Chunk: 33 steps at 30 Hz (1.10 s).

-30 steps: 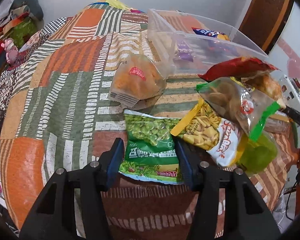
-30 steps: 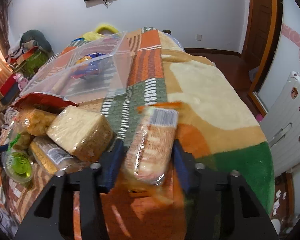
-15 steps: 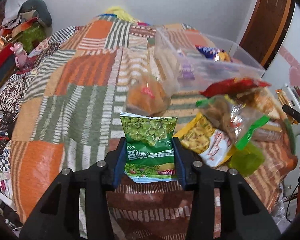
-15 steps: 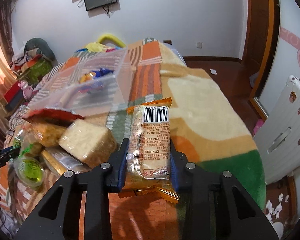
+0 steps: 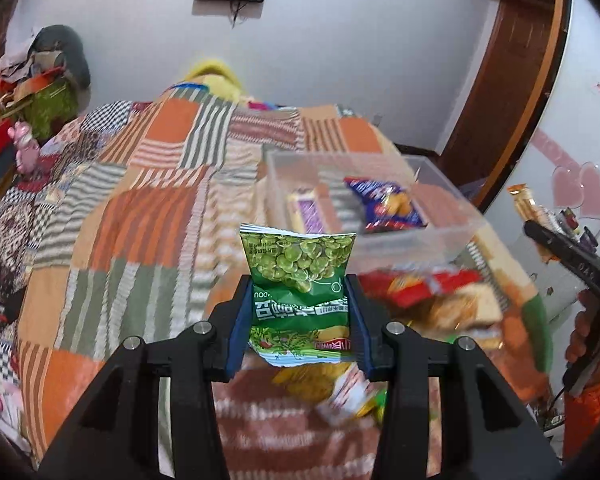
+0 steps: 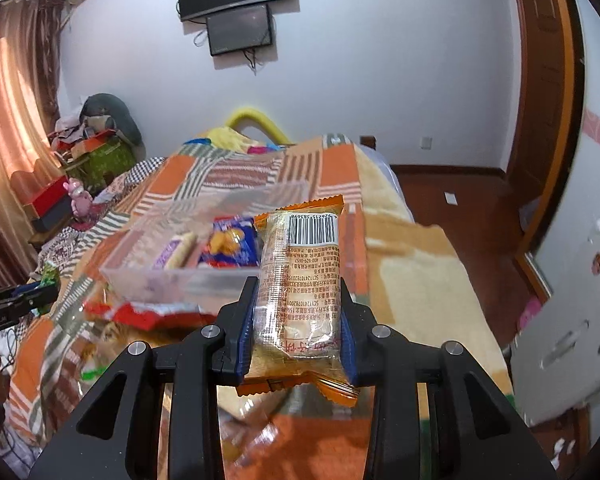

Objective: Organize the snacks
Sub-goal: 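Place pea snack in box with left tool while right tool drops pastry bag in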

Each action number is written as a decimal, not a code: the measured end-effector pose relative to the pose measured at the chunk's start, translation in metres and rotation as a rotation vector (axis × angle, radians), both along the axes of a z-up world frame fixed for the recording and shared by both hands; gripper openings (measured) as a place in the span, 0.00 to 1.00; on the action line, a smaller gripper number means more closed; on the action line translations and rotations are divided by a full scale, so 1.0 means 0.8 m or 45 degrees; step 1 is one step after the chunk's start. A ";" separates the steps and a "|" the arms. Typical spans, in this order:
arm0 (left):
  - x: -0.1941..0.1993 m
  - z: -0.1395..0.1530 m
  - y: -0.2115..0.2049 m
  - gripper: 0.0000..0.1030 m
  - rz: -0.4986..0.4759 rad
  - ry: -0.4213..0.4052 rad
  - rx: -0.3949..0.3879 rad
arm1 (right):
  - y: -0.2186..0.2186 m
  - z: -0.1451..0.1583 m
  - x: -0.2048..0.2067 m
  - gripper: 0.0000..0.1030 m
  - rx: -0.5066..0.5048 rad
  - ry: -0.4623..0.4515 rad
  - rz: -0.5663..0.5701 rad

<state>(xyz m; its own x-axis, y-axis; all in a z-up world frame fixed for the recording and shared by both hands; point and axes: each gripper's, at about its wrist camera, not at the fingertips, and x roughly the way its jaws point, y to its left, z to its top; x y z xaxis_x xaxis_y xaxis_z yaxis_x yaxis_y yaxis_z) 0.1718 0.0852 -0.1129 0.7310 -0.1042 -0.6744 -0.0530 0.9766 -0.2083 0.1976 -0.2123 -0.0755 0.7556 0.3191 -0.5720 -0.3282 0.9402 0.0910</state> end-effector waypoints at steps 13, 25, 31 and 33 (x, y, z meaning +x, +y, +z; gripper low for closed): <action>0.090 0.014 -0.044 0.42 -0.064 -0.018 0.024 | 0.033 0.005 0.047 0.31 0.020 -0.028 0.068; 0.176 -0.009 -0.084 0.43 -0.137 0.068 0.092 | 0.058 -0.020 0.097 0.31 -0.018 0.074 0.112; 0.198 -0.021 -0.085 0.43 -0.115 0.108 0.107 | 0.059 -0.030 0.110 0.31 -0.024 0.124 0.114; 0.199 -0.021 -0.086 0.44 -0.115 0.099 0.119 | 0.060 -0.031 0.108 0.31 -0.033 0.125 0.121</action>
